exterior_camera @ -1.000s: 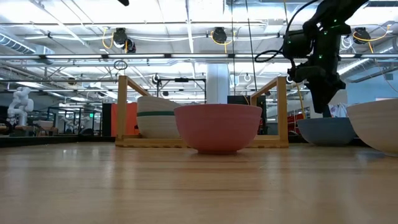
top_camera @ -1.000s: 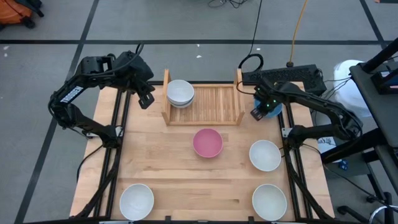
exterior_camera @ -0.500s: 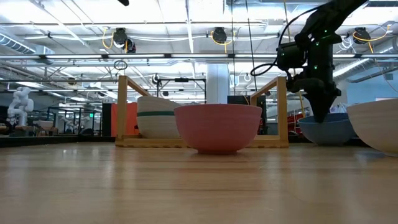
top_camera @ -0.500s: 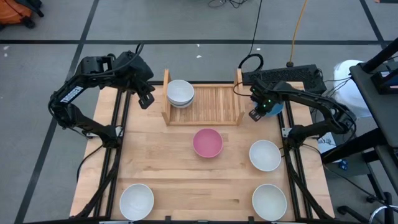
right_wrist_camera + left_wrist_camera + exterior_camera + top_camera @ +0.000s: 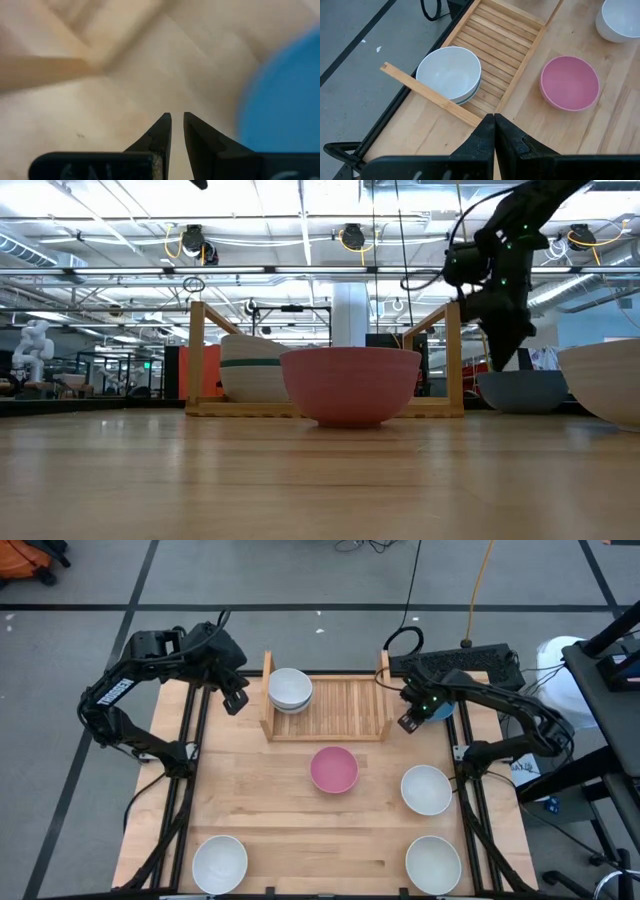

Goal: Place and stack bowls onto a shelf
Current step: Put the blue bowl on the shelf

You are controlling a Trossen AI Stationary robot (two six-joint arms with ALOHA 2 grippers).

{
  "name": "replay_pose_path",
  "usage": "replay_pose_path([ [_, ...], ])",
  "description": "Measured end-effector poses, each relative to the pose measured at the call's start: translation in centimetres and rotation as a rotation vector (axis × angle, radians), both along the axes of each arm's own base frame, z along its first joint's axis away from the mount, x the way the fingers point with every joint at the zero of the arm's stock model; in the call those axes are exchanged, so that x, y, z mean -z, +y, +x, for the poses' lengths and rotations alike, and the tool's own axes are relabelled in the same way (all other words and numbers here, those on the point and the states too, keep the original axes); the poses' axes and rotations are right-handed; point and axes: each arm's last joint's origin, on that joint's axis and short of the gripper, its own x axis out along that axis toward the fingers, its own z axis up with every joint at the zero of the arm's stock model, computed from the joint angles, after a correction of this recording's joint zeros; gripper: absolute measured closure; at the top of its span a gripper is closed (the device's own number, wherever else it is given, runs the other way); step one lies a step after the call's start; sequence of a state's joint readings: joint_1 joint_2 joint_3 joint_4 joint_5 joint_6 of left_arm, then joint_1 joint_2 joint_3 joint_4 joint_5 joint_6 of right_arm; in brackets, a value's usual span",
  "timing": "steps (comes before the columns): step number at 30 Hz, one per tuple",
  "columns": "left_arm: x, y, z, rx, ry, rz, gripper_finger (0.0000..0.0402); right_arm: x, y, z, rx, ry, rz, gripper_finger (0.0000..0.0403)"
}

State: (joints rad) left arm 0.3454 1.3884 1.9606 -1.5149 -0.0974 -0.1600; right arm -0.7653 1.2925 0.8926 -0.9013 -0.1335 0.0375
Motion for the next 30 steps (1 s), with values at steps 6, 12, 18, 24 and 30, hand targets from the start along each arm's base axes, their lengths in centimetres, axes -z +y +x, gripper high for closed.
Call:
replay_pose_path([
  [6,0.0,0.0,0.0,-0.001,-0.001,-0.001,0.0396,-1.7,-0.2,0.4,0.015,0.052,-0.174,0.0360],
  [12,0.0,0.0,0.0,-0.031,-0.011,-0.020,0.0396,-1.7,-0.2,-0.3,0.061,0.109,-0.135,0.0360],
  [18,0.0,0.0,0.0,-0.051,-0.019,-0.033,0.0396,-1.5,-0.5,-0.8,0.088,0.164,-0.146,0.0360],
  [24,0.0,0.0,0.0,-0.054,-0.020,-0.035,0.0396,-1.4,-0.6,-1.2,0.131,0.154,-0.086,0.0360],
  [30,0.0,0.0,0.0,-0.064,-0.024,-0.041,0.0396,-1.1,-0.7,-1.3,0.123,0.176,-0.069,0.0360],
])
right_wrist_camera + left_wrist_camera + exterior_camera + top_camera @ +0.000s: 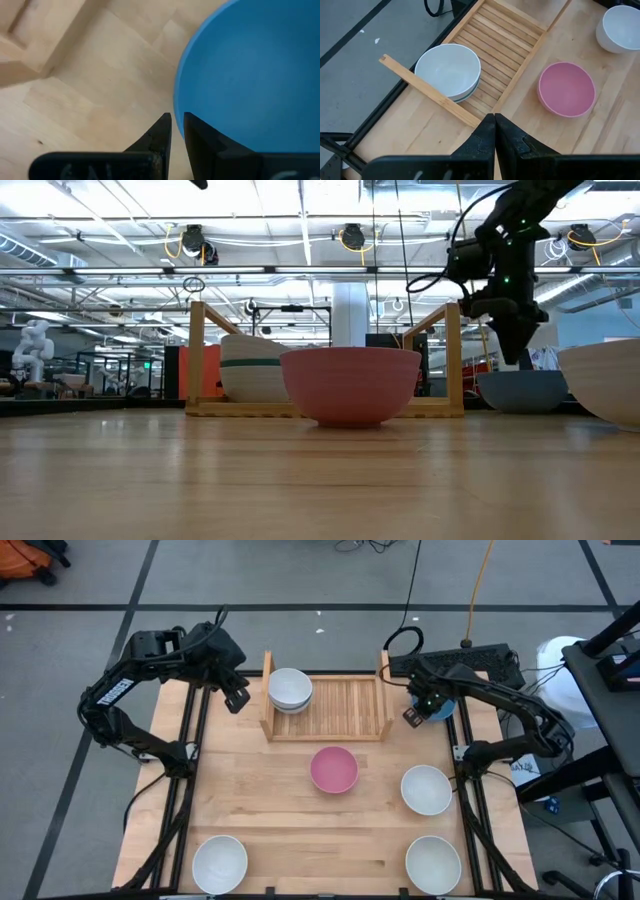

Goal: Place and stack bowls onto a shelf
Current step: Put the blue bowl on the shelf

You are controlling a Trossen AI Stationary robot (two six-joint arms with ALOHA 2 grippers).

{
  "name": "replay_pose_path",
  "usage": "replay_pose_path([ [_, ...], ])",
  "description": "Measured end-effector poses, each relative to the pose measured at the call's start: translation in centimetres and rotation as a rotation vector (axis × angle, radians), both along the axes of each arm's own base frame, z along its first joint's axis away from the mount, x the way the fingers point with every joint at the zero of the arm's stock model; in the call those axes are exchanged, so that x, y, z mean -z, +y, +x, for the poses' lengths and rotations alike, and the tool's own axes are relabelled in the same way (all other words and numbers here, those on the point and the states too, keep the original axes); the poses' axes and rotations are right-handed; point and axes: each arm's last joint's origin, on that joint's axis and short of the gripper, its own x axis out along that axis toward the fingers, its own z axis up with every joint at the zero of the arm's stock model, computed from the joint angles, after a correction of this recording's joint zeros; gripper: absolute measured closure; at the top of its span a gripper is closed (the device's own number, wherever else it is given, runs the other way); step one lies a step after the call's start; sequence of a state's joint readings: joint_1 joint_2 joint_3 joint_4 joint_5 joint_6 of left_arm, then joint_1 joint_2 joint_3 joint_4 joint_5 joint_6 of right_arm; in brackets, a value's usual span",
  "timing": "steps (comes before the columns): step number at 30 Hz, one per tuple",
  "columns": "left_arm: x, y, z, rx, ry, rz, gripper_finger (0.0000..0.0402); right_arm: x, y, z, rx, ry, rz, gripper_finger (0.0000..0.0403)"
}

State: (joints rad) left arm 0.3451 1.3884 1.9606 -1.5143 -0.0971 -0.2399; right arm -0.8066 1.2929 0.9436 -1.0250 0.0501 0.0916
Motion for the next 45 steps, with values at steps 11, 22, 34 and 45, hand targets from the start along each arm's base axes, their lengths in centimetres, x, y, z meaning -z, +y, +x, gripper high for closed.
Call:
replay_pose_path([
  [11,0.0,0.0,0.0,-0.001,0.000,-0.001,0.0396,2.2,-0.9,0.9,-0.043,0.081,0.077,0.0360],
  [22,0.0,0.0,0.0,0.000,0.000,0.000,0.0396,1.8,-0.9,0.8,-0.072,0.139,-0.015,0.0360],
  [34,0.0,0.0,0.0,-0.006,-0.002,-0.004,0.0396,1.6,-1.5,0.2,-0.121,0.148,-0.038,0.0360],
  [45,0.0,0.0,0.0,-0.009,-0.003,-0.006,0.0396,2.3,-3.0,-0.2,-0.137,0.111,-0.024,0.0361],
])
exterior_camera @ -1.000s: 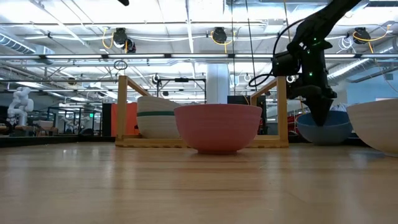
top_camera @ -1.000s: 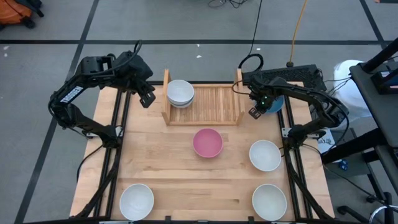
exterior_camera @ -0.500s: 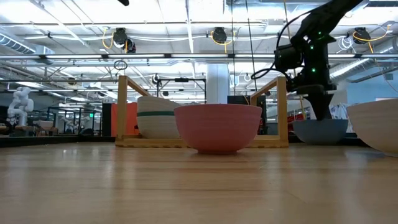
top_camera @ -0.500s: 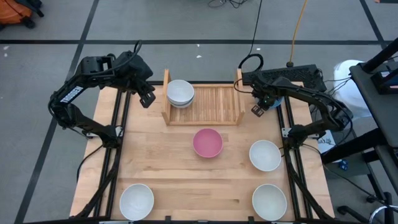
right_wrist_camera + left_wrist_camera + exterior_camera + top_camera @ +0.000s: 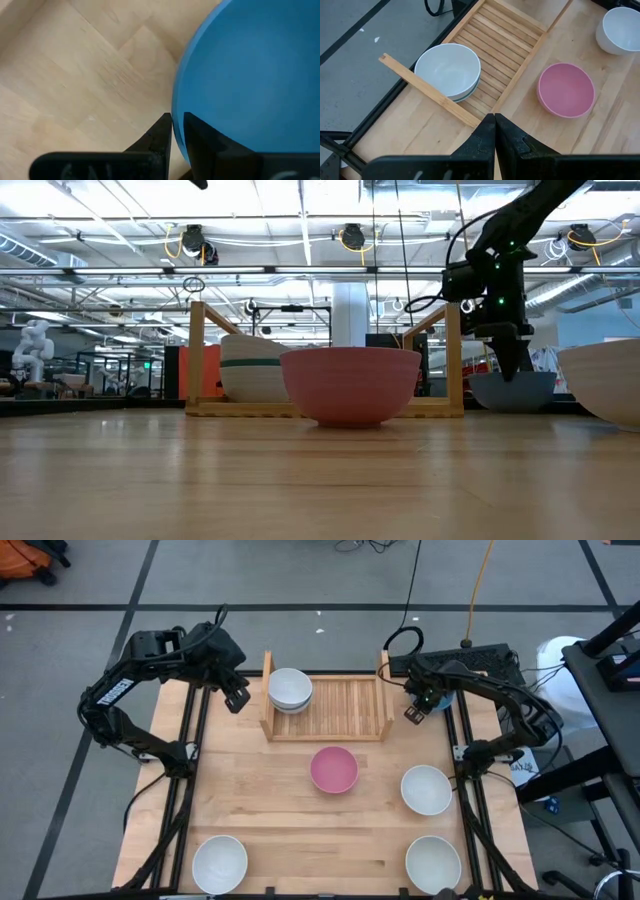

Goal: Place and stack bowls onto a shelf
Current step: Put the blue bowl on the shelf

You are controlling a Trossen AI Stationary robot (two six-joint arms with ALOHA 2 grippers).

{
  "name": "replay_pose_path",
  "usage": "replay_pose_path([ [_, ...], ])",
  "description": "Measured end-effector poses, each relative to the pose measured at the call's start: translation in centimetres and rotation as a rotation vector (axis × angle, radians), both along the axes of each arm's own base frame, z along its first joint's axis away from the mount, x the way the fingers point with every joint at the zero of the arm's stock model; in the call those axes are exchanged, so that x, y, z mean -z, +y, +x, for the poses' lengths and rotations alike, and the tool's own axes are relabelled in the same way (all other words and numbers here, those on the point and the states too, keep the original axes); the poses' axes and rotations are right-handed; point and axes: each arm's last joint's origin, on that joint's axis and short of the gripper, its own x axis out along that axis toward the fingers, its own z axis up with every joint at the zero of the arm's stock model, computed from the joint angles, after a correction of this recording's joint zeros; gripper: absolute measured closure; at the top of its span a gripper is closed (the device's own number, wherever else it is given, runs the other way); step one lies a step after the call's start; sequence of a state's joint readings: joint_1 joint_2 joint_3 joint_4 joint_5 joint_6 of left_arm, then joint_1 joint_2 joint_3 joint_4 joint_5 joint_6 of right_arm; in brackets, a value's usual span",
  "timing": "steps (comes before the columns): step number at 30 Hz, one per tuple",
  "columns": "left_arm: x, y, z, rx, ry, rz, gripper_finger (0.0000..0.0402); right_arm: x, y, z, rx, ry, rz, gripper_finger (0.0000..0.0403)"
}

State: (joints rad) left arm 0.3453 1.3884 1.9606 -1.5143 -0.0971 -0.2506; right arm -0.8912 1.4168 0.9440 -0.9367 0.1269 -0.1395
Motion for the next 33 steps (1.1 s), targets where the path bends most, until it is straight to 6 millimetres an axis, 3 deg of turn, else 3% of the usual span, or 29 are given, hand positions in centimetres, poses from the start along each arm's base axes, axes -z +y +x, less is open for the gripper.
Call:
replay_pose_path([
  [5,0.0,0.0,0.0,-0.002,-0.001,-0.001,0.0396,0.3,-0.4,-0.1,0.000,0.005,0.003,0.0396],
  [11,0.0,0.0,0.0,-0.002,-0.001,-0.001,0.0396,0.2,-0.5,0.0,-0.016,-0.004,-0.020,0.0400],
  [19,0.0,0.0,0.0,-0.001,0.000,-0.001,0.0396,-2.2,1.2,-1.0,-0.024,-0.002,-0.081,0.0402],
  [25,0.0,0.0,0.0,-0.001,0.000,-0.001,0.0396,-7.1,3.3,-1.6,-0.025,-0.085,-0.181,0.0402],
  [33,0.0,0.0,0.0,0.001,0.000,0.001,0.0396,-17.4,5.4,-1.1,-0.074,-0.320,-0.392,0.0402],
])
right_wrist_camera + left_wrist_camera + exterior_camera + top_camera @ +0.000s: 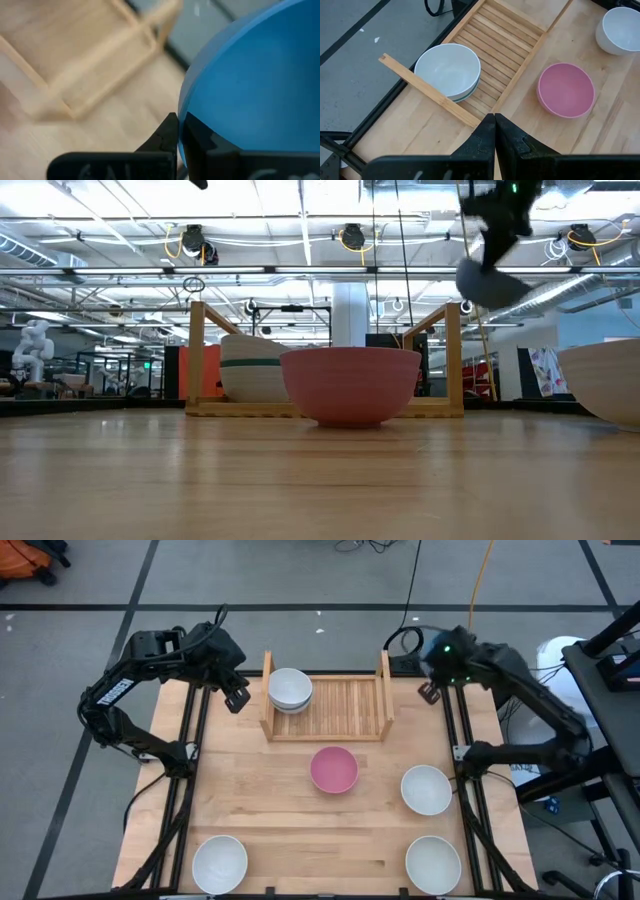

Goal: Place and stack bowls onto a shelf
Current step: Put the blue bowl on the shelf

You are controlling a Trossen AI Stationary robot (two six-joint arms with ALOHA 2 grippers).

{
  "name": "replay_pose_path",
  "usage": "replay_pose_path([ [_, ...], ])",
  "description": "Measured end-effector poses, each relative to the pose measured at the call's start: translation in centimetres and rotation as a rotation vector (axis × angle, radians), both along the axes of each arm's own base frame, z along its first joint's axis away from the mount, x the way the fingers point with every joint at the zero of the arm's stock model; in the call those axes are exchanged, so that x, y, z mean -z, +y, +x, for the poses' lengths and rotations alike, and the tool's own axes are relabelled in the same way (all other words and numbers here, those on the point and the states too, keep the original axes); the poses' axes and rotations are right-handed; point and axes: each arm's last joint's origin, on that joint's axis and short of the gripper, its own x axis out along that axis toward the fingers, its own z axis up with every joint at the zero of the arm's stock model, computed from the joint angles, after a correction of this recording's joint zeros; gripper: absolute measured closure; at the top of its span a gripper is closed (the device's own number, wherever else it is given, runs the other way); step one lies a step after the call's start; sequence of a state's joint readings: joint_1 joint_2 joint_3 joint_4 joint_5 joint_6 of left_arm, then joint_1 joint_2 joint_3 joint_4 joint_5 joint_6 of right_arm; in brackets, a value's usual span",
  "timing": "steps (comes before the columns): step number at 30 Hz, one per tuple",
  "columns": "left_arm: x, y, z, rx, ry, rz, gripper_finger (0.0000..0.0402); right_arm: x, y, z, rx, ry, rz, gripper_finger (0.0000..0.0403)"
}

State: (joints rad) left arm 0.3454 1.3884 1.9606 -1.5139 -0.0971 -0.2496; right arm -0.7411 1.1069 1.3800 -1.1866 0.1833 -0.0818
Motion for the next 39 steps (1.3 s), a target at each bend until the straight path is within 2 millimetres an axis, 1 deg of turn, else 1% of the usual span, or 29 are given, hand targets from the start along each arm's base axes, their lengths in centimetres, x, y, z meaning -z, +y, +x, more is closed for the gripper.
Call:
replay_pose_path([
  [3,0.0,0.0,0.0,0.000,0.000,0.000,0.0396,-3.4,0.6,0.7,-0.057,-0.083,-0.076,0.0402],
  [6,0.0,0.0,0.0,0.000,0.000,0.000,0.0396,-6.0,1.0,1.9,-0.117,-0.138,-0.125,0.0402],
  [9,0.0,0.0,0.0,-0.010,-0.004,-0.007,0.0396,-7.5,1.2,3.6,-0.197,-0.152,-0.155,0.0402],
  [12,0.0,0.0,0.0,-0.019,-0.007,-0.012,0.0396,-7.7,1.1,5.9,-0.283,-0.126,-0.160,0.0403],
  [19,0.0,0.0,0.0,-0.019,-0.007,-0.012,0.0396,-6.5,0.9,12.2,-0.462,-0.054,-0.169,0.0403],
  [24,0.0,0.0,0.0,-0.021,-0.008,-0.014,0.0396,-4.4,0.9,15.5,-0.537,0.016,-0.135,0.0403],
  [30,0.0,0.0,0.0,-0.022,-0.008,-0.014,0.0396,-1.2,1.3,18.2,-0.635,0.154,-0.064,0.0403],
  [34,0.0,0.0,0.0,-0.024,-0.009,-0.015,0.0396,0.5,1.8,19.8,-0.715,0.175,0.014,0.0403],
  [39,0.0,0.0,0.0,-0.024,-0.008,-0.015,0.0396,2.7,1.6,21.4,-0.739,0.233,0.058,0.0403],
])
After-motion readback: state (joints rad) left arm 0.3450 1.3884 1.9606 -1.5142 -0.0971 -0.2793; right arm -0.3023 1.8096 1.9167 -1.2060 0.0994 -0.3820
